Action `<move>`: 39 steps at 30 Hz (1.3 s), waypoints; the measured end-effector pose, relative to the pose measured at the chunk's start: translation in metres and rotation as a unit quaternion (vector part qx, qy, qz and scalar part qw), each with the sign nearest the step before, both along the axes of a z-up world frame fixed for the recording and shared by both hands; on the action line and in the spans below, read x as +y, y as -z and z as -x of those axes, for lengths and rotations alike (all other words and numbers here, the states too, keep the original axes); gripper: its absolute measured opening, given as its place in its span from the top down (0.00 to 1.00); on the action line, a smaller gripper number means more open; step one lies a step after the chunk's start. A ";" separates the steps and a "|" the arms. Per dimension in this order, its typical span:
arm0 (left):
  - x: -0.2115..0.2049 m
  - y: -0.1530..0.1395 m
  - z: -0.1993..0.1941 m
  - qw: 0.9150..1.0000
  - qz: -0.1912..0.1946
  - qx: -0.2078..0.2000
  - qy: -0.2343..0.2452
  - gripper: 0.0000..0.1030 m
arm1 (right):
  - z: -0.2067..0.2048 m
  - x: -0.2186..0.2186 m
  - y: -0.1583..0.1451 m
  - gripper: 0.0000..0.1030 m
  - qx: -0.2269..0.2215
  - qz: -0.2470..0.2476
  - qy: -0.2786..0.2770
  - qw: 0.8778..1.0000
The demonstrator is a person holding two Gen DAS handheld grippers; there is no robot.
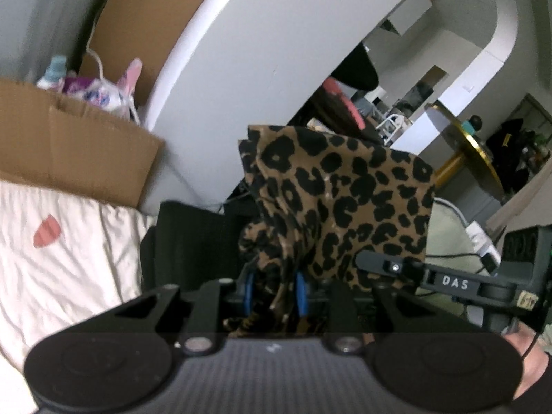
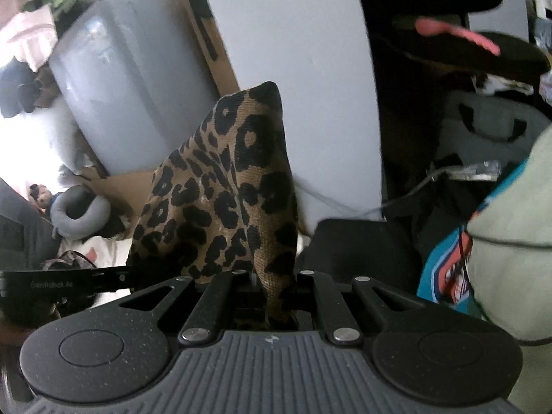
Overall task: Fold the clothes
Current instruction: 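Lift the folded leopard-print garment with both tools and carry it toward the dark clothing pile, then lower the garment with both tools onto the dark clothing pile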
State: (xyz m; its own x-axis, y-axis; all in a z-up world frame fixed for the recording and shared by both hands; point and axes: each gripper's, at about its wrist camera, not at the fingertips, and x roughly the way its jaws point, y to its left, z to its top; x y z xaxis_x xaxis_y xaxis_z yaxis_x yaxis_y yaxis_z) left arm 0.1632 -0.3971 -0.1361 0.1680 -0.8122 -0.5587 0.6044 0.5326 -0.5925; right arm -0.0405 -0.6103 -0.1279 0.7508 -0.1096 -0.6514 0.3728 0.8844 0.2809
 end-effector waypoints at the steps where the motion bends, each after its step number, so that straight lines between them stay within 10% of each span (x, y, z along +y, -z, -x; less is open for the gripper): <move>1: -0.003 0.008 -0.001 1.000 0.000 0.004 0.001 0.76 | -0.001 -0.003 0.008 0.94 0.004 -0.001 0.004 1.000; 15: -0.038 0.114 -0.037 0.999 -0.019 0.046 0.001 0.76 | -0.039 -0.043 0.120 0.94 0.050 -0.022 0.051 0.997; 39: -0.102 0.204 -0.115 0.999 -0.026 0.041 0.003 0.77 | -0.129 -0.116 0.216 0.94 0.070 0.004 0.044 0.997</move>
State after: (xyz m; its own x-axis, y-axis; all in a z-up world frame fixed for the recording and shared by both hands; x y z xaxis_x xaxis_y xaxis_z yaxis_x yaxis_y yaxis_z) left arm 0.2778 -0.4995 -0.3404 0.1148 -0.7825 -0.6120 0.5592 0.5601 -0.6112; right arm 0.0883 -0.7263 -0.3436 0.6398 -0.1764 -0.7480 0.4844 0.8481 0.2144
